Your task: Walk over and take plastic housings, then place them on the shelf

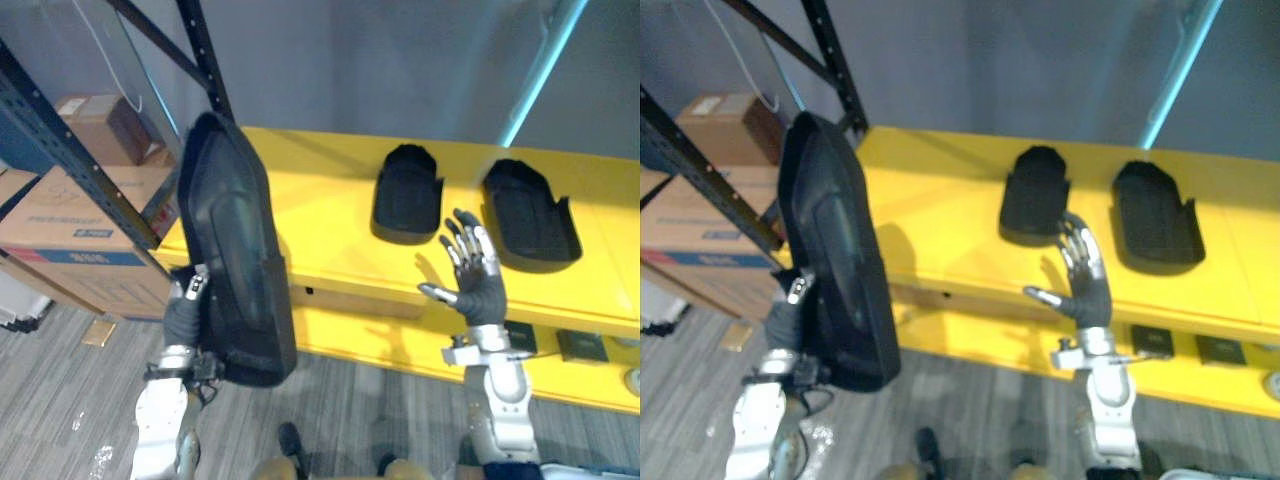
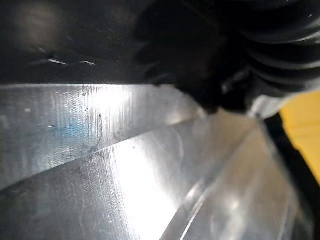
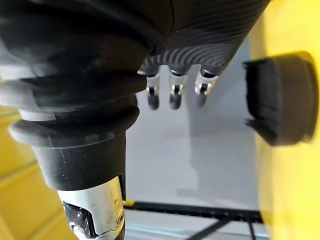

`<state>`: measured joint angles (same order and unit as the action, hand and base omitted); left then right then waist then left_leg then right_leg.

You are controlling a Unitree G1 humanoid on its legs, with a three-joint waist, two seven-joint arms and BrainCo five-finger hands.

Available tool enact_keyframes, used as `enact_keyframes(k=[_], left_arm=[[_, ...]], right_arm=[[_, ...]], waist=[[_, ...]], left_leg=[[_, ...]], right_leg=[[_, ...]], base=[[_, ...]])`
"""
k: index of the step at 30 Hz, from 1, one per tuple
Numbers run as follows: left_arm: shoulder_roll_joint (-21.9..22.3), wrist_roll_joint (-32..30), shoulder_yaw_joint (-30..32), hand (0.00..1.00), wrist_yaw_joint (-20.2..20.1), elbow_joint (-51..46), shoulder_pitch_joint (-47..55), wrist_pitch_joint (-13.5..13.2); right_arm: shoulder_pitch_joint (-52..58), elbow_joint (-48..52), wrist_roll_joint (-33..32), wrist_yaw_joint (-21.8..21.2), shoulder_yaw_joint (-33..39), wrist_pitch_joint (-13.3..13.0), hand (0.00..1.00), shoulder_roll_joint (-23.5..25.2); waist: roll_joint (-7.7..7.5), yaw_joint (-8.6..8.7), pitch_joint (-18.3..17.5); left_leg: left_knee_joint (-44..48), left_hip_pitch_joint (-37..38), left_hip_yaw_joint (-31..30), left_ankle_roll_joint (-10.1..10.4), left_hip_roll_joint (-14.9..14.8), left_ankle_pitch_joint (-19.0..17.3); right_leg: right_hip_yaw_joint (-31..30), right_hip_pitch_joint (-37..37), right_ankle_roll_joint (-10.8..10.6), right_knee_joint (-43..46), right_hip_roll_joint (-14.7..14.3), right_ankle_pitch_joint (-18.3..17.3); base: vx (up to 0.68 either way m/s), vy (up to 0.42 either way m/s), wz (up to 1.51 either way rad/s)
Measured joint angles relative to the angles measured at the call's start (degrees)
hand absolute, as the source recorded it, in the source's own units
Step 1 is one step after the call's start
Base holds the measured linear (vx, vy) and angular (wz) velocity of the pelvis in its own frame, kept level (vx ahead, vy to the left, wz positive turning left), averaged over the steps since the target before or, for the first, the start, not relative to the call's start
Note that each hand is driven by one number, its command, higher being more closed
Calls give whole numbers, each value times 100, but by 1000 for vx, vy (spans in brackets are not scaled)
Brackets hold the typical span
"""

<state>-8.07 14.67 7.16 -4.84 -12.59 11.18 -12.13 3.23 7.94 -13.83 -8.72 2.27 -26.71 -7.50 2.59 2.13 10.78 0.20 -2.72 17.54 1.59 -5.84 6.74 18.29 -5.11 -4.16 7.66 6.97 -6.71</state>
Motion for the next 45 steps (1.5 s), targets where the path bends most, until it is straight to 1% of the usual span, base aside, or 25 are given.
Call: enact_keyframes(k=[1,2,4,6,7,9,11,12,13,14,15,16,17,18,19,20,22,25,27,29,31,35,39,41,45], left_arm=[[3,1,3,100,21,25,1,0],[10,1,3,100,50,58,-17,0],[59,0,22,100,132,91,-17,-13],[207,-3,79,100,151,139,-30,-56],[263,-17,72,100,174,172,-66,-64],[266,-186,73,100,207,280,-104,-81],[256,-242,83,100,254,392,-172,-86],[211,-268,116,100,266,555,-303,-86],[203,-280,125,100,266,574,-318,-86],[172,-365,153,100,282,636,-366,-84],[126,-418,172,100,321,686,-442,-72],[14,-448,194,100,380,727,-567,1],[-129,-471,312,100,449,706,-575,66],[-177,-525,406,100,491,705,-578,109],[-259,-661,568,100,643,703,-576,279],[-292,-692,643,100,748,702,-581,453],[-283,-930,658,100,897,702,-642,657],[-339,-1261,636,100,919,705,-838,841],[-520,-1387,594,100,932,843,-1013,968],[-740,-1564,484,100,983,1329,-1385,1189],[-793,-1576,377,100,1013,1632,-1766,1362],[-1042,-1582,81,100,992,2117,-2535,1599],[-1442,-1738,11,100,926,3106,-3274,1767],[-1675,-1744,-106,100,948,3696,-3623,1866],[-1828,-1739,-195,100,1037,4526,-4162,2087]], right_arm=[[-30,-2,0,10,-1,-12,0,-20],[-40,-3,3,30,-7,-97,0,-48],[-86,0,12,119,-5,-234,0,-111],[-143,1,9,135,54,-348,0,-154],[-199,5,10,134,105,-386,0,-165],[-251,5,16,147,146,-387,0,-183],[-353,6,56,169,149,-386,0,-270],[-355,7,54,157,158,-386,0,-381],[-348,10,53,154,159,-386,0,-394],[-316,31,52,129,156,-381,0,-443],[-287,95,31,120,148,-379,0,-430],[-246,135,-45,106,96,-382,0,-296],[-214,197,-144,5,-86,-383,0,-101],[-215,245,-140,-38,-226,-383,0,-30],[-221,363,-114,-116,-537,-384,0,53],[-239,490,-101,-143,-827,-385,0,68],[-369,544,29,-130,-1078,-381,0,68],[-790,513,124,-120,-1294,-377,0,38],[-1125,462,109,-158,-1471,-315,0,30],[-1495,406,107,-247,-1784,-144,0,14],[-1636,391,107,-269,-2017,-33,0,-54],[-1696,225,102,-293,-2337,202,0,-44],[-1679,175,-122,-523,-2760,462,0,-43],[-1597,183,-119,-637,-2965,517,0,-45],[-1435,192,-220,-791,-3282,814,0,-150]], waist=[[-14,-50,19],[-20,-66,55],[20,-97,137],[69,-103,135],[118,-74,163],[136,10,177],[152,22,168],[225,41,122],[236,49,115],[313,53,64],[313,54,42],[155,41,38],[-43,17,-24],[-101,6,-34],[-210,-31,-68],[-250,-104,-92],[-342,-123,-155],[-357,-132,-179],[-265,-159,-166],[-120,-158,-226],[-34,-146,-277],[-17,-120,-288],[19,4,-283],[49,32,-290],[113,73,-322]], left_leg=[[706,-203,60,-44,-94,-291],[1514,-460,6,-116,-189,-445],[2100,-529,-127,-100,-296,-483],[2016,-459,-260,-84,-305,-494],[1927,-385,-354,-64,-285,-532],[1807,-300,-567,-24,-295,-638],[1671,-281,-820,99,-319,-670],[1492,-132,-926,152,-348,-699],[1454,-88,-922,157,-349,-695],[1211,120,-894,364,-341,-740],[986,303,-865,645,-320,-946],[831,391,-731,606,-143,-920],[632,385,-576,525,-34,-861],[576,376,-531,502,-24,-842],[506,358,-464,472,-18,-822],[422,360,-434,451,12,-807],[307,365,-532,426,70,-762],[-185,392,-734,429,157,-441],[-483,455,-765,450,142,-230],[-488,477,-766,465,100,-201],[-488,475,-767,477,60,-187],[-495,461,-771,477,35,-140],[-524,451,-753,512,-50,-95],[-525,428,-716,544,-117,-65],[-521,286,-589,571,-193,8]], right_leg=[[-117,-12,-10,98,39,-113],[-158,-101,-4,174,75,-197],[-295,-285,17,198,99,-221],[-442,-274,30,255,103,-224],[-521,-265,42,284,143,-229],[-722,-247,46,362,235,-261],[-1023,-63,-81,528,382,-341],[-1273,11,-248,650,467,-393],[-1308,6,-277,656,481,-402],[-1473,-7,-403,682,495,-376],[-1563,7,-486,656,523,-343],[-1596,36,-552,613,698,-274],[-1471,133,-555,432,822,-81],[-1356,135,-522,283,835,61],[-1151,95,-564,-28,824,362],[-984,63,-597,-231,827,538],[-678,-38,-643,-348,860,627],[-264,-73,-640,-389,852,627],[-212,-56,-636,-449,794,631],[-169,-100,-620,-497,747,644],[-142,-101,-563,-516,701,692],[-129,-96,-535,-551,671,720],[-135,-76,-530,-570,589,717],[-172,10,-486,-560,528,694],[-383,205,-458,-627,438,820]], base=[[67,-44,-25],[65,-56,-26],[59,-46,-39],[55,-6,-43],[34,21,-29],[15,49,-50],[17,190,-82],[13,208,-67],[53,315,-80],[83,321,-54],[101,453,-57],[51,402,-41],[5,231,-32],[-1,183,-36],[18,110,-30],[24,115,-16],[23,23,28],[11,-6,47],[-10,-23,17],[-17,-38,-3],[-36,-14,-3],[-66,-1,-3],[-92,-16,-4],[-71,-32,-12],[-29,-14,-20]])
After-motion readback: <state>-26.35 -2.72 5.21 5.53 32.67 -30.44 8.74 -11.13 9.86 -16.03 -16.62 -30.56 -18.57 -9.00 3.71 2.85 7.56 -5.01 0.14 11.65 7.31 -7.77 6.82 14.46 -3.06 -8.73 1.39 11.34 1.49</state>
